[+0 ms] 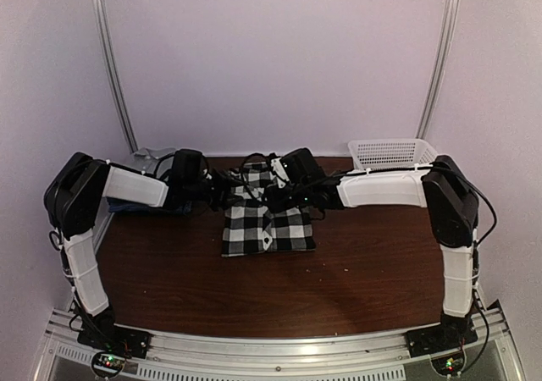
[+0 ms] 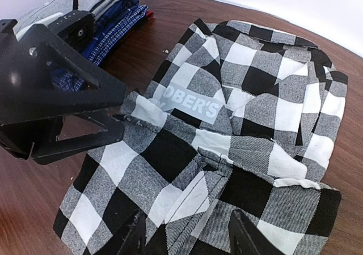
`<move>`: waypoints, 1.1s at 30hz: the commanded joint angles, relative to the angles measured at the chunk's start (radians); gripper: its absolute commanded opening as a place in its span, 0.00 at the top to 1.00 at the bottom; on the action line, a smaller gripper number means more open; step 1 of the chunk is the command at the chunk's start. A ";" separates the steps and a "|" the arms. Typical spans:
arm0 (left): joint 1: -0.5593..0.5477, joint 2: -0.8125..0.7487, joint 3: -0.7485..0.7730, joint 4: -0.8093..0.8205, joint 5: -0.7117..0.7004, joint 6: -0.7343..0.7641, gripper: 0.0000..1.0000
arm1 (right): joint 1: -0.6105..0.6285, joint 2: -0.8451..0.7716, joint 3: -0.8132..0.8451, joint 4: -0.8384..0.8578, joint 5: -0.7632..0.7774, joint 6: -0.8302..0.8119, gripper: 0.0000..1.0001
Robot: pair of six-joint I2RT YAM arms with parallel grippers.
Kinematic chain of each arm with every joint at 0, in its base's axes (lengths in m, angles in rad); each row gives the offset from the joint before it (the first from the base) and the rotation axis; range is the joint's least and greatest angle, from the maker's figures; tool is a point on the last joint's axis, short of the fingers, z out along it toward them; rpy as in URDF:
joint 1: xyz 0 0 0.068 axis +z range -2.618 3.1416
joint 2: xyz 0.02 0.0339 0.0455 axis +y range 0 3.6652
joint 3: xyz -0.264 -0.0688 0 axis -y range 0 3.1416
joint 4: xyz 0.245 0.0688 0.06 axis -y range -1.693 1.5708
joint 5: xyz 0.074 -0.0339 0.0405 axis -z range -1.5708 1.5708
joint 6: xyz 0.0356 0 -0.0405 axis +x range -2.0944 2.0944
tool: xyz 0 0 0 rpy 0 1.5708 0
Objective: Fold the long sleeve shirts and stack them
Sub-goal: Smooth out the 2/3-rectangle-folded shirt at the center of the board.
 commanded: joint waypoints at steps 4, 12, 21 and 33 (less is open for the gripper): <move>0.007 -0.071 0.012 -0.114 -0.050 0.174 0.62 | 0.012 0.026 0.022 -0.086 -0.048 -0.016 0.53; 0.007 -0.035 0.061 -0.177 -0.027 0.271 0.71 | 0.001 0.242 0.240 -0.218 0.056 -0.030 0.50; 0.011 -0.028 0.049 -0.255 0.026 0.325 0.72 | -0.045 0.296 0.431 -0.419 0.044 0.037 0.33; 0.016 0.102 0.186 -0.320 0.078 0.436 0.74 | -0.138 0.243 0.443 -0.480 -0.045 0.128 0.45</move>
